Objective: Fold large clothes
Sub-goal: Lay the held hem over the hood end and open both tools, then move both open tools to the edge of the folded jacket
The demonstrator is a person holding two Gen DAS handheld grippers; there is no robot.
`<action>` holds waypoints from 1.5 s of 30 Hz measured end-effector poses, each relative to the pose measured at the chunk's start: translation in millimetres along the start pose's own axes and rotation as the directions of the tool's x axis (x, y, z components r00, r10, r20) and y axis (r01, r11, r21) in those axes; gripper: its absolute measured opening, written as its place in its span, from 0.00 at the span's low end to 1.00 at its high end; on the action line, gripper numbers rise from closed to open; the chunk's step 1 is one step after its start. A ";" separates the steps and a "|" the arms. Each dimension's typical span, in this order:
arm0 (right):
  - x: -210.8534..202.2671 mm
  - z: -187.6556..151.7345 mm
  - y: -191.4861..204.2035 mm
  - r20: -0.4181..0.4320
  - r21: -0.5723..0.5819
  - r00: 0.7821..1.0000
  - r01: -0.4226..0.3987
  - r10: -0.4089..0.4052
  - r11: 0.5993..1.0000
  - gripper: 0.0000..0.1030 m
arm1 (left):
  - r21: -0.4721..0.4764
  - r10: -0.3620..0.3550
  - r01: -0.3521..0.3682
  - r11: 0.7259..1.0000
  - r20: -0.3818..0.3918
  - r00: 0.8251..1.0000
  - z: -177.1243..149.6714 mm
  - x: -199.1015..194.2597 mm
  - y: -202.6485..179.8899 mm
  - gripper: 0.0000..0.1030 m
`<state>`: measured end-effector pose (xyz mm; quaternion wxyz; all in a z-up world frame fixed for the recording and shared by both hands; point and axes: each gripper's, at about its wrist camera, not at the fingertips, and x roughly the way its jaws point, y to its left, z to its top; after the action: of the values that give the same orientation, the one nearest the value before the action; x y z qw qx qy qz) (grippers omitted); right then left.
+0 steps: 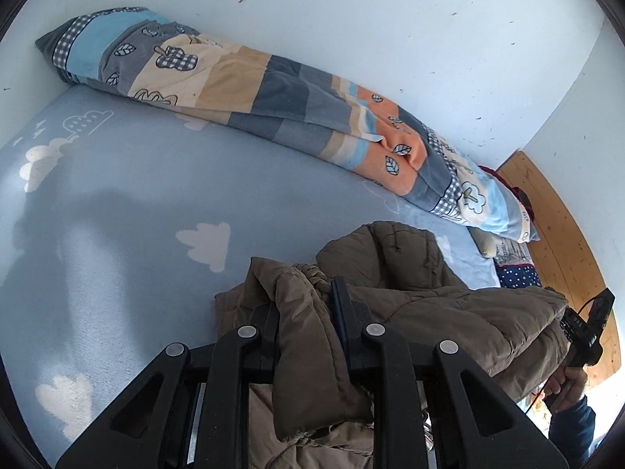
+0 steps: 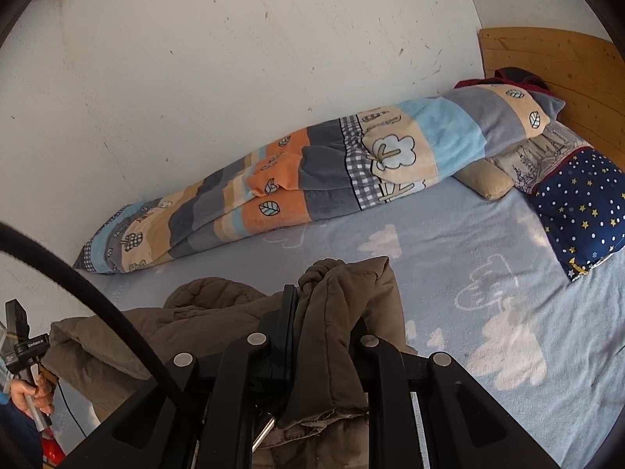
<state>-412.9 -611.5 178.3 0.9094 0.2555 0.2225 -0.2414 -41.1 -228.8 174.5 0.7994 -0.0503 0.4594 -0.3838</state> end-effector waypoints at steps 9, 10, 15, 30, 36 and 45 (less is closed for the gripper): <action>92.4 -15.2 -7.4 -0.118 -0.086 0.981 0.146 -0.156 0.985 0.16 | -0.051 0.077 -0.082 0.995 -0.080 0.994 2.7 79.2 24.5 0.23; 102.7 -19.1 -9.2 -0.136 -0.095 0.976 0.160 -0.172 0.983 0.16 | -0.063 0.080 -0.086 0.994 -0.089 0.993 2.7 86.2 27.6 0.23; 132.2 -32.2 -22.1 -0.220 -0.070 0.955 0.189 -0.200 0.979 0.16 | -0.097 0.086 -0.097 0.991 -0.107 0.991 5.1 95.2 26.4 0.25; 34.2 -16.9 -43.8 -0.135 0.233 0.988 -0.046 0.079 0.971 0.35 | -0.247 0.044 -0.027 0.969 0.064 0.997 34.0 -13.5 48.4 0.63; 4.4 -17.0 -36.2 -0.079 0.291 0.989 -0.100 0.128 0.951 0.45 | -0.105 0.014 -0.007 0.994 0.065 0.998 10.8 -41.6 12.1 0.63; -41.1 8.8 -18.5 0.053 0.340 0.976 -0.218 0.212 0.915 0.70 | -0.021 -0.091 0.094 0.995 0.082 0.992 -35.5 -45.7 -51.9 0.64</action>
<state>-452.9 -617.1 200.1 0.8733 0.4315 0.1405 -0.1772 -111.0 -225.3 208.4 0.7980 -0.0971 0.4286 -0.4123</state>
